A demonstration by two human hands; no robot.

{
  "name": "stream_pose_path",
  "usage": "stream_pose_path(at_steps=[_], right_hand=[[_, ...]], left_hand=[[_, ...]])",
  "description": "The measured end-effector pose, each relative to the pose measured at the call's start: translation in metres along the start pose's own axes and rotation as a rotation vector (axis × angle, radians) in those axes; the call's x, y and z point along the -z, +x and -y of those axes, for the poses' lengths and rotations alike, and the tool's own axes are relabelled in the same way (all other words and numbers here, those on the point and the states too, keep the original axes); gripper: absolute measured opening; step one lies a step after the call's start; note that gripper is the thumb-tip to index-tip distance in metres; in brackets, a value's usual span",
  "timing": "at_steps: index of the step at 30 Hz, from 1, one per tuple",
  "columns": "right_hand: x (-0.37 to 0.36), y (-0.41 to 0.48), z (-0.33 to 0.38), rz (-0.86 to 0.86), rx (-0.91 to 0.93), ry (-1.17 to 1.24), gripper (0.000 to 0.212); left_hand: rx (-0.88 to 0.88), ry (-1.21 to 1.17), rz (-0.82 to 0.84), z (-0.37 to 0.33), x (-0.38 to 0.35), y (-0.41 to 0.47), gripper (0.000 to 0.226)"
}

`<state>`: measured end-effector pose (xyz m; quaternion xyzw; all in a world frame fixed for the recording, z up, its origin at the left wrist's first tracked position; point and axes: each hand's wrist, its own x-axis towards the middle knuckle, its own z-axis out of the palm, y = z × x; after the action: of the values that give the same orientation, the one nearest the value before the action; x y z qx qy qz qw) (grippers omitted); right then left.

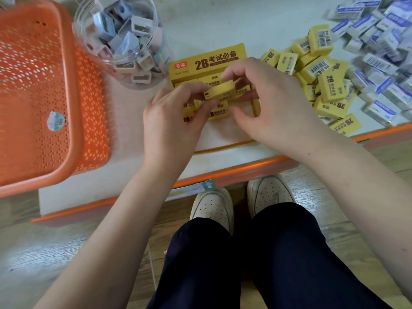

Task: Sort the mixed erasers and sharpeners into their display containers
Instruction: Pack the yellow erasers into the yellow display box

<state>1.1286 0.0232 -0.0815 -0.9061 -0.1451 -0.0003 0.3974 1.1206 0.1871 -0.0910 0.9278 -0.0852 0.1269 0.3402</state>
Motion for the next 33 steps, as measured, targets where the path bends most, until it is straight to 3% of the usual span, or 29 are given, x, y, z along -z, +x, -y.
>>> stream_pose_path(at_steps=[8, 11, 15, 20, 25, 33], right_hand=[[-0.002, 0.0, -0.011, -0.079, 0.09, -0.07, 0.037], [-0.001, 0.0, -0.013, -0.083, 0.079, -0.088, 0.032], [0.006, -0.001, -0.017, -0.041, 0.038, -0.176, 0.029], [0.023, 0.004, -0.02, 0.114, -0.01, -0.445, 0.034], [0.018, 0.009, -0.012, 0.15, -0.011, -0.567, 0.033], [0.013, 0.005, -0.013, 0.08, -0.11, -0.503, 0.027]], left_hand=[[0.222, -0.192, 0.086, -0.008, -0.005, -0.001, 0.019], [0.184, -0.186, 0.104, -0.01, -0.005, 0.0, 0.019], [0.052, -0.006, 0.147, -0.004, -0.004, 0.002, 0.036], [0.084, 0.198, 0.237, 0.009, -0.008, 0.002, 0.039], [0.085, 0.208, 0.211, 0.01, -0.01, 0.004, 0.034], [0.076, 0.174, 0.185, 0.013, -0.009, 0.004, 0.032]])
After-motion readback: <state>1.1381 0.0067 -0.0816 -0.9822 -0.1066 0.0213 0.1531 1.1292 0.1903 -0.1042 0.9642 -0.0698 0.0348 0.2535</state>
